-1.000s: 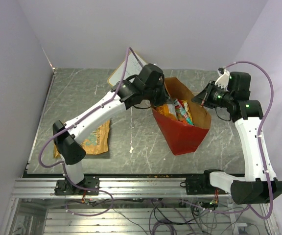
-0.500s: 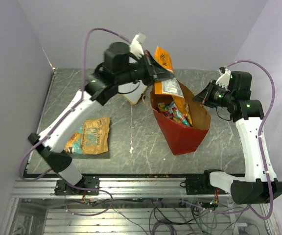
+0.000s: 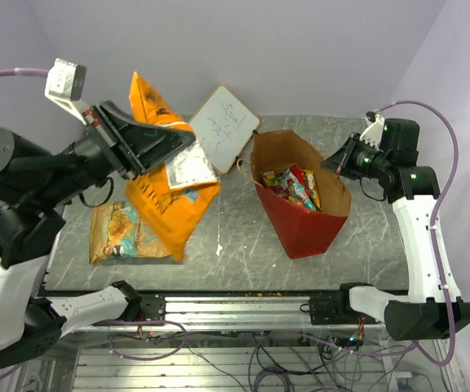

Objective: Take the snacks out of the paper bag
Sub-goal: Place the snack at the center of the board.

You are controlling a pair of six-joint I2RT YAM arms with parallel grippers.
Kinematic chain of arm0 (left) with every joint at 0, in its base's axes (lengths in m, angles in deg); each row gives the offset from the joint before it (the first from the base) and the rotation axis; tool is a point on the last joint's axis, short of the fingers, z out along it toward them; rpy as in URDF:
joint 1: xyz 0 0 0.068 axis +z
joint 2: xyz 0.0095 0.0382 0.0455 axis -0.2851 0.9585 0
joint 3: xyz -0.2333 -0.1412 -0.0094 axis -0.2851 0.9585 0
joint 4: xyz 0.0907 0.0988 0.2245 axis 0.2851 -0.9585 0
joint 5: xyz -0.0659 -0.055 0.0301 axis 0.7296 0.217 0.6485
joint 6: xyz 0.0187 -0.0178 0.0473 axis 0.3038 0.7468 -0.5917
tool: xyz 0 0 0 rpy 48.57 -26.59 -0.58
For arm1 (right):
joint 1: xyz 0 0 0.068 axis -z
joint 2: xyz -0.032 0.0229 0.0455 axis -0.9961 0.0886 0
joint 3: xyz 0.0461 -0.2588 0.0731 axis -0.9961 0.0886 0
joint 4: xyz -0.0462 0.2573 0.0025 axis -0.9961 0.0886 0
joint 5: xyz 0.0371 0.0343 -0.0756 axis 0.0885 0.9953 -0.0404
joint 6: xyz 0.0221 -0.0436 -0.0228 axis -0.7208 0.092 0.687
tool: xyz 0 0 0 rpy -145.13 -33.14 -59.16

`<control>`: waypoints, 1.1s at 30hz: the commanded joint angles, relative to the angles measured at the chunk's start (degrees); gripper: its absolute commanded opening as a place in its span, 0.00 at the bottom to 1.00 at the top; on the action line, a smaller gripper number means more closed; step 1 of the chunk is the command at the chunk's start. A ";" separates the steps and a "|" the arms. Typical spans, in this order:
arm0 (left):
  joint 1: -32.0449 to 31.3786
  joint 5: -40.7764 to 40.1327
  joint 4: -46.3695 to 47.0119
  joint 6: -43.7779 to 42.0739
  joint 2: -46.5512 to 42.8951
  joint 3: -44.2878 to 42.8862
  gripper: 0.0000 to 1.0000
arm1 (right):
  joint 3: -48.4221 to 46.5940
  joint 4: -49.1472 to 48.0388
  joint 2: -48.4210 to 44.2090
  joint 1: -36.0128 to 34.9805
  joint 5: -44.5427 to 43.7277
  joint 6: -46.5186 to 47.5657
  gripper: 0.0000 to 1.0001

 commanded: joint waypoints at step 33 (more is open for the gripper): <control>8.90 -28.62 -45.05 -22.33 11.54 11.65 0.07 | -3.18 1.50 4.34 -0.17 -1.79 4.84 0.00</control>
